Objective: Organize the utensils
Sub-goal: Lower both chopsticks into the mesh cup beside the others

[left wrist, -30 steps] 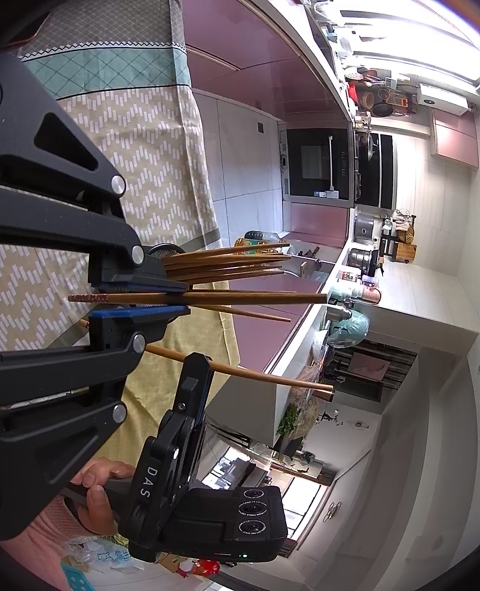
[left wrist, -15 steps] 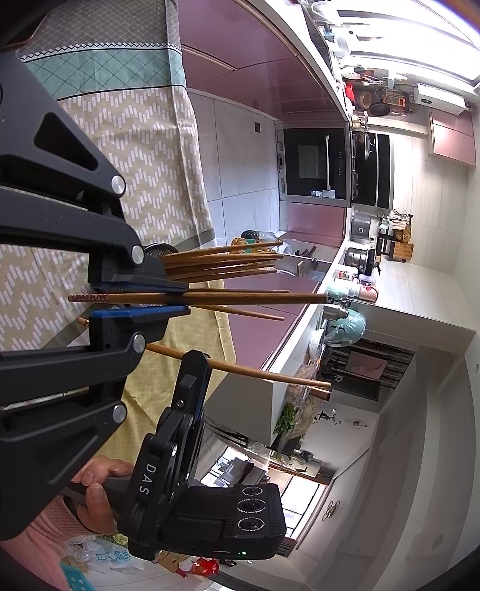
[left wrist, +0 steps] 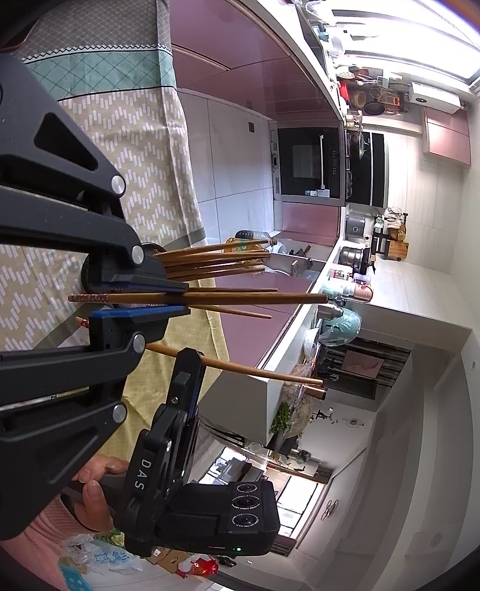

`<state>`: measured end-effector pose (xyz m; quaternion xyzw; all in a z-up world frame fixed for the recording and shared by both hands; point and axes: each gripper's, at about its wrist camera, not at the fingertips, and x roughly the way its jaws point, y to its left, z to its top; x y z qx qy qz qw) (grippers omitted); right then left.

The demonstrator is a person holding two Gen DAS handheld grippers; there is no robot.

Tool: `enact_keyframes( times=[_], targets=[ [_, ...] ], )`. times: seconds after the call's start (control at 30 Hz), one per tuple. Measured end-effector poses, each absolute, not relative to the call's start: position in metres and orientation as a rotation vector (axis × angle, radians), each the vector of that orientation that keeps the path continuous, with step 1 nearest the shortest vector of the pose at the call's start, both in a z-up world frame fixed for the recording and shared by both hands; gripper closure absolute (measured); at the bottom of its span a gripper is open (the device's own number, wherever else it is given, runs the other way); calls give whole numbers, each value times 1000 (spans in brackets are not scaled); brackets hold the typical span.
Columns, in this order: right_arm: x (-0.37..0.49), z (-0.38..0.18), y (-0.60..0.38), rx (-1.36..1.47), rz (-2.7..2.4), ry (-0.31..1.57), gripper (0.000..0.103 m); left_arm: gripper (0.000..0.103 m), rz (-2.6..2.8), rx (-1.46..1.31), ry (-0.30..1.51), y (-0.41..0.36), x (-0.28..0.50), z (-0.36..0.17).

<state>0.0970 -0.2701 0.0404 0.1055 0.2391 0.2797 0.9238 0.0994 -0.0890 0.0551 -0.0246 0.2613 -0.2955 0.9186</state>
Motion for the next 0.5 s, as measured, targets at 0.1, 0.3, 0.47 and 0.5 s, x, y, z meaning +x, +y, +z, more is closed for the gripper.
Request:
enact_keyframes(
  times=[0.1,0.3,0.47,0.5],
  targets=[
    [99,41,-271,218,576,488,98,95,-610,-49,535,-90,100,56],
    [101,42,-271,219,577,486,98,95,-615,-47,531,-92,102,59],
    [103,43,-272,220,577,483,98,95,-617,-45,525,-93,103,62],
    [102,44,-272,220,577,481,98,95,-617,-44,524,-94,103,63]
  ],
)
